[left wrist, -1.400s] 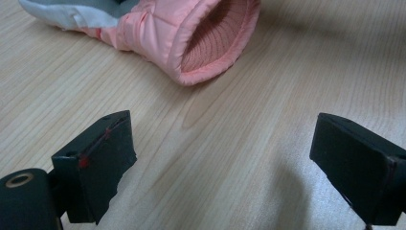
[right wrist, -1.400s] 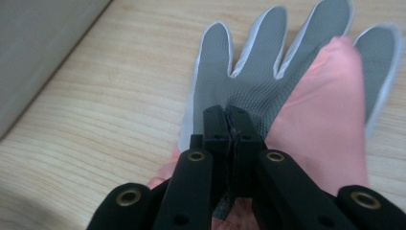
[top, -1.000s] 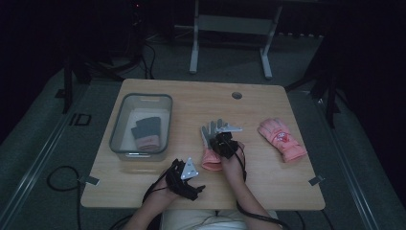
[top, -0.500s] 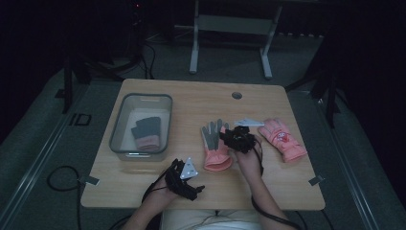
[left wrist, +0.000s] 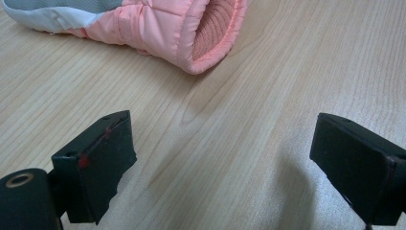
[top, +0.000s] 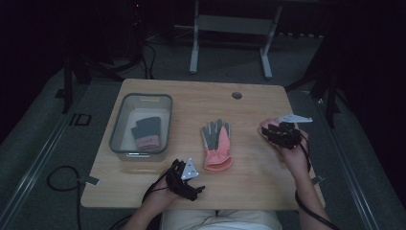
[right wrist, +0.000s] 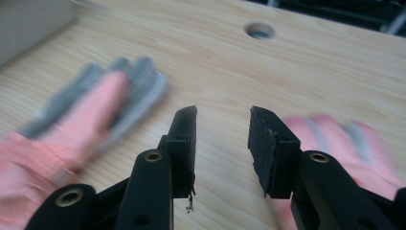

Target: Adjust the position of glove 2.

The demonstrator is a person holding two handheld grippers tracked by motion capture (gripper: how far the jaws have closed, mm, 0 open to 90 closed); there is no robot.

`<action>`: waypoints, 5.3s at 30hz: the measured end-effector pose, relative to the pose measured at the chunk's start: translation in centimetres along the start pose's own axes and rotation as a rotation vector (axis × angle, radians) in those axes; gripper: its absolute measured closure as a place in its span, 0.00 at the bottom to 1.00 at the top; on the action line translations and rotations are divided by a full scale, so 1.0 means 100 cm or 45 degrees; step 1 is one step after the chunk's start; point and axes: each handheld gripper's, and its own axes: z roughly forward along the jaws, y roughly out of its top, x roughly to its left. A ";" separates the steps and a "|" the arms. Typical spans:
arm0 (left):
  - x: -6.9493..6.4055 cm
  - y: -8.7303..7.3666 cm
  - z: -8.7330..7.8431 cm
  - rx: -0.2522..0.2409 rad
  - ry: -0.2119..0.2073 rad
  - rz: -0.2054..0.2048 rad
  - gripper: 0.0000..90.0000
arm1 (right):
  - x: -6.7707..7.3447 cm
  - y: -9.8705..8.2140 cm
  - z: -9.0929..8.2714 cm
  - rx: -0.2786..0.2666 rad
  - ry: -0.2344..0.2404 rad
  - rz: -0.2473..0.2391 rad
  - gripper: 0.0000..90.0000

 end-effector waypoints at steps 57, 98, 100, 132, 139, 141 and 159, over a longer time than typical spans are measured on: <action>0.001 -0.001 0.001 0.010 0.011 -0.005 0.09 | -0.066 -0.047 0.022 0.144 -0.194 0.039 0.95; 0.002 -0.002 -0.001 -0.001 0.009 -0.005 0.09 | 0.054 -0.038 0.041 0.136 -0.370 0.409 0.94; 0.002 -0.002 -0.001 0.001 0.008 -0.002 0.09 | 0.054 -0.040 0.046 0.139 -0.377 0.410 0.94; 0.002 -0.002 0.001 0.013 0.007 0.004 0.09 | 0.015 -0.022 0.001 0.081 -0.098 0.002 0.69; 0.001 -0.002 0.001 0.017 0.008 0.010 0.09 | 0.009 -0.025 0.004 0.086 -0.026 -0.040 0.68; 0.002 -0.003 0.001 0.018 0.008 0.008 0.09 | 0.011 -0.028 0.008 0.091 -0.015 -0.040 0.68; -0.001 -0.003 0.003 0.034 0.009 0.033 0.09 | 0.025 -0.054 0.045 0.193 -0.058 -0.001 0.92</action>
